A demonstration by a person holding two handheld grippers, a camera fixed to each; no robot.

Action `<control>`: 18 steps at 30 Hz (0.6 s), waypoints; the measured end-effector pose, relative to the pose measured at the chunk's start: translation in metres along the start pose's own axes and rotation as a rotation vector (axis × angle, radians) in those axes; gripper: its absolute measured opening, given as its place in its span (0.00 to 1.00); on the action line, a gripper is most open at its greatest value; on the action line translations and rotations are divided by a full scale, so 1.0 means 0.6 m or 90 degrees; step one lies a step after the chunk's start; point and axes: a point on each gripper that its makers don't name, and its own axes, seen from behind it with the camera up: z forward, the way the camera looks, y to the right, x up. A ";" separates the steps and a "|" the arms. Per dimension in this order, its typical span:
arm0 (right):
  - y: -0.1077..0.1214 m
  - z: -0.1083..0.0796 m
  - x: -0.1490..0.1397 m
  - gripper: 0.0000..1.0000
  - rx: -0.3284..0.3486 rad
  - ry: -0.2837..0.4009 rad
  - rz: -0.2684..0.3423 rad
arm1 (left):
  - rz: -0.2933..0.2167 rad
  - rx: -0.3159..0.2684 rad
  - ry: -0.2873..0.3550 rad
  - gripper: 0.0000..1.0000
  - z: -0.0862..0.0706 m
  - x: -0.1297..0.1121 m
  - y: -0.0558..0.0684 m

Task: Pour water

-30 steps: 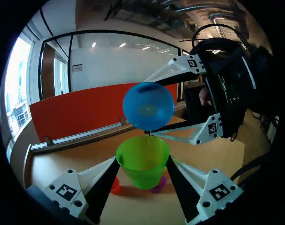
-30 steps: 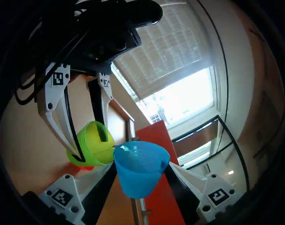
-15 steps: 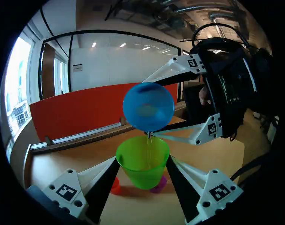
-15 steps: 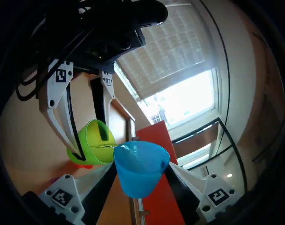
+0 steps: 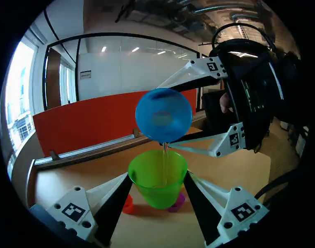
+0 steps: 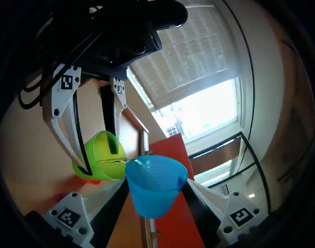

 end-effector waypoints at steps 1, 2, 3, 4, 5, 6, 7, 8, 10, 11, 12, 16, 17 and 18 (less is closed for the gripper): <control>0.000 0.000 0.000 0.89 0.000 0.000 -0.002 | 0.000 0.000 0.000 0.86 0.000 0.000 0.000; 0.000 0.000 0.000 0.89 0.001 -0.001 -0.004 | -0.001 0.000 0.000 0.86 -0.001 -0.001 0.000; -0.001 0.000 -0.001 0.89 0.001 -0.001 -0.007 | -0.001 0.000 0.000 0.86 -0.001 -0.001 0.000; -0.001 0.000 -0.001 0.89 0.001 -0.001 -0.009 | 0.000 0.000 0.000 0.86 -0.001 -0.001 0.000; -0.001 0.000 -0.001 0.89 0.002 -0.001 -0.010 | 0.000 0.000 0.000 0.86 -0.001 -0.001 0.000; -0.001 0.000 0.000 0.89 0.002 -0.002 -0.013 | 0.001 0.000 -0.001 0.86 -0.001 -0.001 0.000; -0.002 0.000 0.000 0.89 0.002 -0.002 -0.014 | 0.001 0.000 -0.001 0.86 -0.001 -0.001 0.000; -0.002 0.000 0.000 0.89 0.002 -0.002 -0.015 | 0.001 0.000 -0.001 0.86 -0.001 -0.001 0.000; -0.002 -0.001 0.000 0.89 0.002 -0.002 -0.016 | 0.001 -0.001 0.000 0.86 -0.001 0.000 0.001; -0.002 -0.001 0.001 0.89 0.002 -0.002 -0.017 | 0.001 -0.001 0.000 0.86 -0.001 0.001 0.001; -0.002 -0.001 0.001 0.89 0.002 -0.002 -0.018 | 0.001 -0.001 0.000 0.86 -0.001 0.002 0.001; 0.001 -0.001 -0.003 0.89 0.003 -0.003 -0.025 | 0.001 -0.001 0.001 0.86 0.000 0.002 0.002; 0.001 -0.001 -0.003 0.89 0.004 -0.004 -0.028 | 0.001 -0.001 0.000 0.86 0.000 0.002 0.002; 0.001 -0.001 -0.004 0.89 0.004 -0.004 -0.030 | 0.002 -0.002 0.000 0.86 0.000 0.002 0.002</control>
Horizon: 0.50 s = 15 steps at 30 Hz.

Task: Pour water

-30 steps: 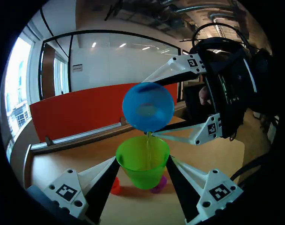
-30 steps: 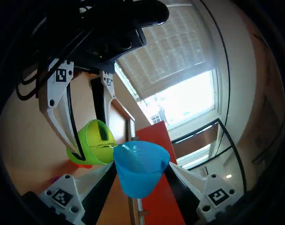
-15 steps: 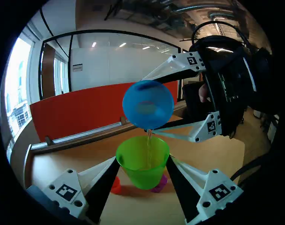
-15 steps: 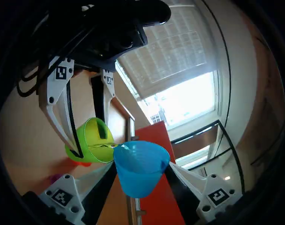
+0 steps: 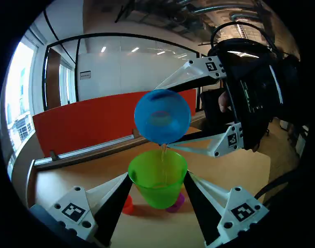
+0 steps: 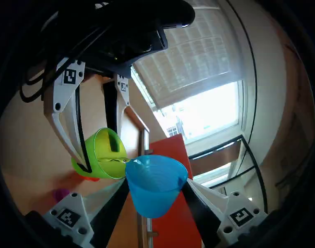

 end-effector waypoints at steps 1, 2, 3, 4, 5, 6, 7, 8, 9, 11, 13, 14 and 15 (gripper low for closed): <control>0.000 0.000 0.000 0.89 0.000 0.000 -0.003 | 0.000 0.000 0.000 0.86 0.000 0.000 0.001; 0.000 0.000 0.000 0.89 0.000 0.000 -0.005 | 0.000 -0.001 0.000 0.86 0.000 -0.001 0.001; 0.001 0.000 0.000 0.89 0.000 -0.001 -0.008 | 0.000 -0.001 0.000 0.86 0.001 -0.001 0.002; 0.000 0.001 0.000 0.89 0.000 0.000 -0.008 | 0.000 -0.001 -0.001 0.86 0.001 -0.001 0.002; 0.000 0.001 0.001 0.89 0.001 0.000 -0.009 | 0.000 -0.001 -0.001 0.86 0.001 -0.001 0.002; 0.000 0.001 0.001 0.89 0.001 0.001 -0.009 | 0.000 -0.001 -0.001 0.86 0.001 -0.001 0.002; 0.000 0.002 0.002 0.89 0.001 0.001 -0.010 | 0.000 -0.001 -0.001 0.86 0.002 -0.001 0.002; -0.001 0.002 0.002 0.89 0.001 0.001 -0.011 | 0.001 -0.001 -0.001 0.86 0.002 -0.001 0.002; -0.001 0.003 0.003 0.89 0.001 0.002 -0.012 | 0.001 -0.001 0.000 0.86 0.002 0.000 0.002; -0.002 0.003 0.003 0.88 0.002 0.002 -0.014 | 0.002 -0.001 0.000 0.86 0.002 0.000 0.003; -0.002 0.004 0.004 0.88 0.003 0.003 -0.017 | 0.002 -0.001 0.000 0.86 0.003 0.001 0.003; -0.002 0.005 0.004 0.88 0.003 0.002 -0.019 | 0.003 -0.001 0.000 0.86 0.003 0.001 0.003; -0.002 0.005 0.004 0.89 0.002 0.002 -0.021 | 0.003 -0.001 -0.001 0.86 0.003 0.001 0.003</control>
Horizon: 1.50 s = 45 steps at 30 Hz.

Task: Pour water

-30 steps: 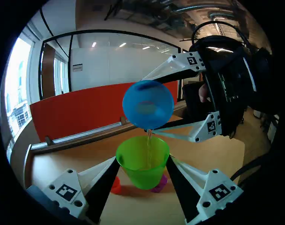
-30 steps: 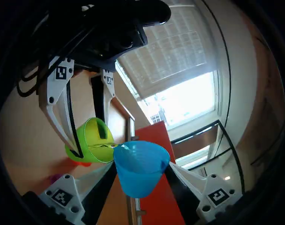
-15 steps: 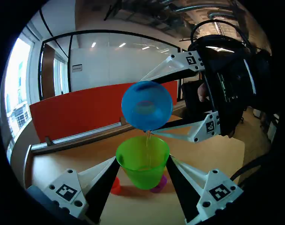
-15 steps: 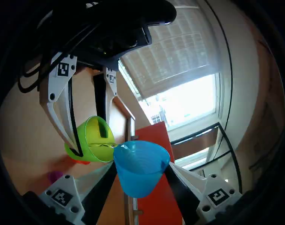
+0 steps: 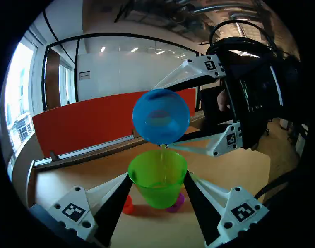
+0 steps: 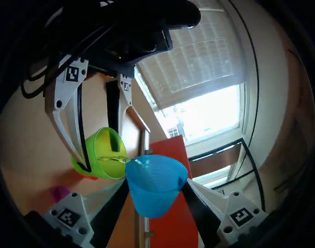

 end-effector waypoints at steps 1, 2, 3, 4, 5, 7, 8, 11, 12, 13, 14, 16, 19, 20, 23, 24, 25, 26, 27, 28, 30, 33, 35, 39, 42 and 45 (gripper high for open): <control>0.000 0.000 0.000 0.89 0.000 0.000 -0.002 | 0.000 0.000 0.000 0.86 0.000 0.000 0.000; 0.000 0.001 0.000 0.89 0.000 -0.001 -0.005 | 0.000 0.000 0.000 0.86 0.000 0.000 0.000; -0.001 0.001 0.000 0.89 0.000 -0.001 -0.008 | 0.000 0.000 -0.001 0.86 -0.001 0.000 0.001; -0.001 0.002 0.001 0.89 0.000 -0.001 -0.009 | 0.000 0.000 -0.001 0.86 -0.001 -0.001 0.001; -0.001 0.002 0.001 0.88 0.000 0.000 -0.011 | 0.001 0.000 -0.001 0.86 -0.001 -0.001 0.001; -0.001 0.003 0.002 0.89 0.000 0.000 -0.014 | 0.001 0.000 -0.002 0.86 -0.001 -0.001 0.001; -0.001 0.004 0.003 0.89 0.000 0.000 -0.015 | 0.002 0.000 -0.002 0.86 -0.001 -0.002 0.001; 0.000 0.005 0.003 0.89 -0.001 0.001 -0.021 | 0.003 -0.001 -0.002 0.86 0.000 -0.002 0.002; 0.000 0.005 0.004 0.89 -0.001 0.001 -0.023 | 0.004 -0.002 -0.002 0.86 0.000 -0.002 0.002; 0.000 0.005 0.004 0.88 -0.001 0.001 -0.025 | 0.004 -0.002 -0.002 0.86 0.000 -0.001 0.002; 0.001 0.006 0.004 0.89 -0.001 0.001 -0.026 | 0.005 -0.002 -0.003 0.86 0.001 -0.001 0.002; 0.001 0.006 0.004 0.89 0.000 0.001 -0.029 | 0.006 -0.002 -0.003 0.86 0.001 -0.001 0.002; 0.001 0.007 0.004 0.89 0.001 0.001 -0.031 | 0.006 -0.003 -0.003 0.86 0.002 -0.001 0.003; 0.002 0.007 0.004 0.89 0.001 0.001 -0.032 | 0.007 -0.003 -0.003 0.86 0.002 -0.001 0.003; 0.003 0.008 0.005 0.89 0.001 0.002 -0.035 | 0.007 -0.003 -0.003 0.86 0.002 -0.001 0.002; 0.003 0.008 0.005 0.89 0.001 0.003 -0.036 | 0.007 -0.003 -0.003 0.86 0.002 -0.001 0.002; 0.003 0.009 0.005 0.89 0.001 0.003 -0.036 | 0.007 -0.002 -0.003 0.86 0.003 -0.001 0.002; 0.004 0.009 0.005 0.89 0.001 0.003 -0.037 | 0.006 -0.002 -0.003 0.86 0.003 -0.001 0.002; 0.005 0.009 0.005 0.89 0.001 0.004 -0.037 | 0.006 -0.002 -0.003 0.86 0.003 -0.001 0.001; 0.005 0.009 0.005 0.89 0.001 0.004 -0.039 | 0.006 -0.002 -0.003 0.86 0.003 -0.002 0.001; 0.006 0.010 0.005 0.89 0.002 0.004 -0.042 | 0.007 -0.002 -0.003 0.86 0.003 -0.002 0.002; 0.005 0.010 0.005 0.89 0.005 0.004 -0.046 | 0.007 -0.002 -0.003 0.86 0.002 -0.002 0.001; 0.005 0.010 0.005 0.89 0.006 0.004 -0.050 | 0.006 -0.002 -0.003 0.86 0.002 -0.002 0.001; 0.004 0.011 0.006 0.89 0.006 0.004 -0.054 | 0.005 -0.001 -0.003 0.86 0.002 -0.002 0.001; 0.004 0.012 0.006 0.89 0.006 0.004 -0.060 | 0.006 -0.001 -0.003 0.86 0.002 -0.003 0.001; 0.002 0.012 0.007 0.89 0.007 0.003 -0.067 | 0.006 -0.001 -0.004 0.86 0.002 -0.003 0.001</control>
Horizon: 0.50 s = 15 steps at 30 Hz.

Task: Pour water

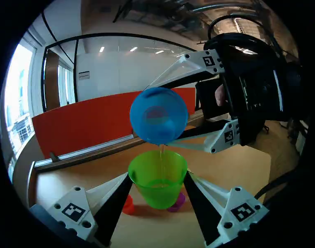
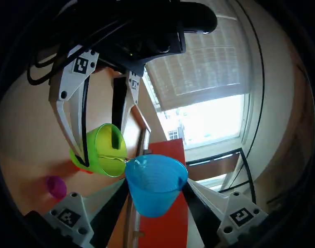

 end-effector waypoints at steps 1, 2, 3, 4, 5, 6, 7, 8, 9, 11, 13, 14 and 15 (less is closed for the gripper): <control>-0.001 0.000 0.001 0.89 0.001 0.000 -0.001 | 0.000 0.000 0.000 0.86 0.000 0.000 0.000; -0.002 0.000 0.001 0.89 0.001 0.000 -0.002 | -0.001 0.000 0.000 0.86 0.000 0.000 0.000; -0.002 -0.001 0.002 0.89 0.002 0.001 -0.003 | -0.001 0.000 0.000 0.86 0.000 0.000 0.000; -0.003 -0.001 0.002 0.89 0.002 0.000 -0.005 | -0.001 0.000 0.000 0.86 0.000 -0.001 0.000; -0.004 -0.001 0.002 0.89 0.002 0.000 -0.007 | -0.001 0.000 0.000 0.86 0.001 -0.001 0.000; -0.004 -0.002 0.003 0.88 0.003 0.000 -0.008 | -0.001 0.000 -0.001 0.86 0.001 -0.001 0.000; -0.005 -0.002 0.003 0.88 0.003 -0.001 -0.010 | -0.001 0.000 -0.001 0.86 0.001 -0.001 -0.001; -0.006 -0.003 0.004 0.89 0.004 -0.001 -0.012 | -0.001 0.000 -0.001 0.86 0.001 -0.001 -0.001; -0.007 -0.004 0.004 0.89 0.005 -0.001 -0.014 | -0.001 0.000 -0.001 0.86 0.002 -0.002 -0.001; -0.008 -0.005 0.006 0.89 0.006 -0.001 -0.019 | -0.001 0.000 -0.001 0.86 0.002 -0.002 -0.002; -0.009 -0.007 0.007 0.89 0.006 -0.001 -0.023 | -0.001 0.000 -0.001 0.85 0.002 -0.001 -0.002; -0.009 -0.008 0.008 0.89 0.006 -0.002 -0.025 | -0.001 0.000 -0.001 0.86 0.002 -0.001 -0.002; -0.010 -0.009 0.009 0.88 0.005 -0.002 -0.027 | -0.001 0.000 -0.001 0.86 0.002 -0.001 -0.002</control>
